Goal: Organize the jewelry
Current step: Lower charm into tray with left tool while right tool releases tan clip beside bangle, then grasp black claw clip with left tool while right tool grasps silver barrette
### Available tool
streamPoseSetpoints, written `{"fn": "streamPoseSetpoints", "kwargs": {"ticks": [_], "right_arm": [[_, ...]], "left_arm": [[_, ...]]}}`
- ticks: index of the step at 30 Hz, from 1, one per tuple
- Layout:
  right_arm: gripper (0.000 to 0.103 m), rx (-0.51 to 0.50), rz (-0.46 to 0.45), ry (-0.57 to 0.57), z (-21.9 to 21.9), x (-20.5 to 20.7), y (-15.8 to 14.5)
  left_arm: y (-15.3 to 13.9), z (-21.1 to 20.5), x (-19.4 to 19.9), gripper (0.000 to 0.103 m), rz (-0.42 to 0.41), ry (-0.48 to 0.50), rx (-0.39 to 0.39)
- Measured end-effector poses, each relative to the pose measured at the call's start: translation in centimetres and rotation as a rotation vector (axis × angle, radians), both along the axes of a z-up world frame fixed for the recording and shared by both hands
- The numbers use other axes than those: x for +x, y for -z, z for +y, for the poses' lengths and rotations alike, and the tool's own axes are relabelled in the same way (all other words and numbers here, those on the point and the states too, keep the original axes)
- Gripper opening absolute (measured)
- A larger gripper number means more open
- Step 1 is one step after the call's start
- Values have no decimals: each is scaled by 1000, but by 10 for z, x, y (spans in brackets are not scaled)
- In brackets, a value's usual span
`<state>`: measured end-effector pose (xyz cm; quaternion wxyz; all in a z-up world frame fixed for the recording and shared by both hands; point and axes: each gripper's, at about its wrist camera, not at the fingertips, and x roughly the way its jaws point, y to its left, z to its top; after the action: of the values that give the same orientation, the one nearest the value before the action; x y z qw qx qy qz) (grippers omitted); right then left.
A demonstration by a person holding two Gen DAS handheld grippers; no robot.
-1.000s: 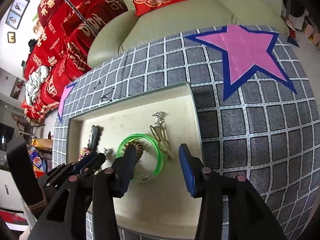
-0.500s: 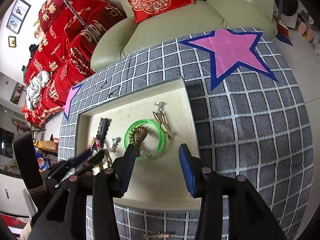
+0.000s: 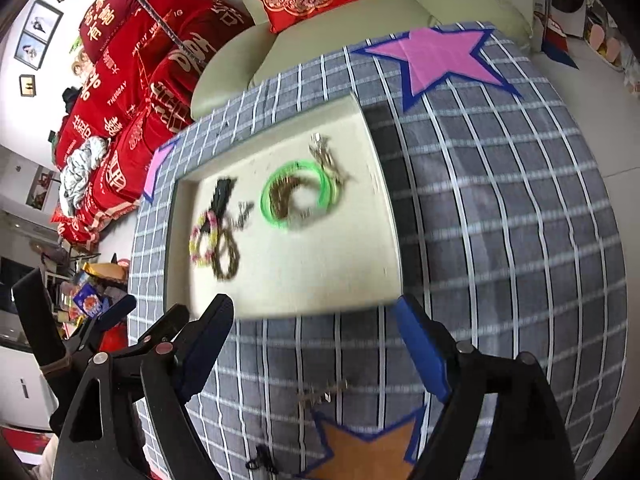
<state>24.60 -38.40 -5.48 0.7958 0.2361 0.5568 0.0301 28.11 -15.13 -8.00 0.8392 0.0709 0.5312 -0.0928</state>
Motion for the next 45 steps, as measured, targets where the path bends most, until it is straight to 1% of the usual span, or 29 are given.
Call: {"fn": "streamPoseSetpoints", "kwargs": {"ticks": [2,7,10,18,24,27,29,31,39,41,42,43,44,45], "right_arm": [[85,-7,16,6,1,-13,4],[85,-8,55,25,1,-44,15],[85,-15,89,32,2,-66,24],[85,-16,165,70,6,-97,44],[85,0,185,98,13,-96,49],[85,19,193,117,17,-93,52],[85,29,198,129,20,-91,55],[85,36,200,137,23,-87,57],[85,55,218,158,30,-78,66],[82,63,220,164,29,-77,68],[81,66,220,170,29,-76,68],[80,72,221,180,28,-76,69],[79,78,223,190,27,-75,70],[78,92,225,205,26,-74,71]], "left_arm": [[5,7,-16,103,15,2,5],[18,20,-55,103,74,27,-17],[26,25,-79,103,99,46,-15],[42,26,-129,103,157,68,-29],[55,16,-154,103,191,45,-37],[62,15,-161,103,214,1,-48],[67,14,-165,98,228,-18,-60],[73,12,-172,98,247,-25,-58],[86,-1,-202,98,251,-31,-70],[88,3,-207,98,247,-38,-74],[89,1,-208,92,246,-41,-77],[90,1,-210,89,248,-42,-76],[92,3,-212,89,253,-44,-76],[95,-6,-201,89,256,-46,-74]]}}
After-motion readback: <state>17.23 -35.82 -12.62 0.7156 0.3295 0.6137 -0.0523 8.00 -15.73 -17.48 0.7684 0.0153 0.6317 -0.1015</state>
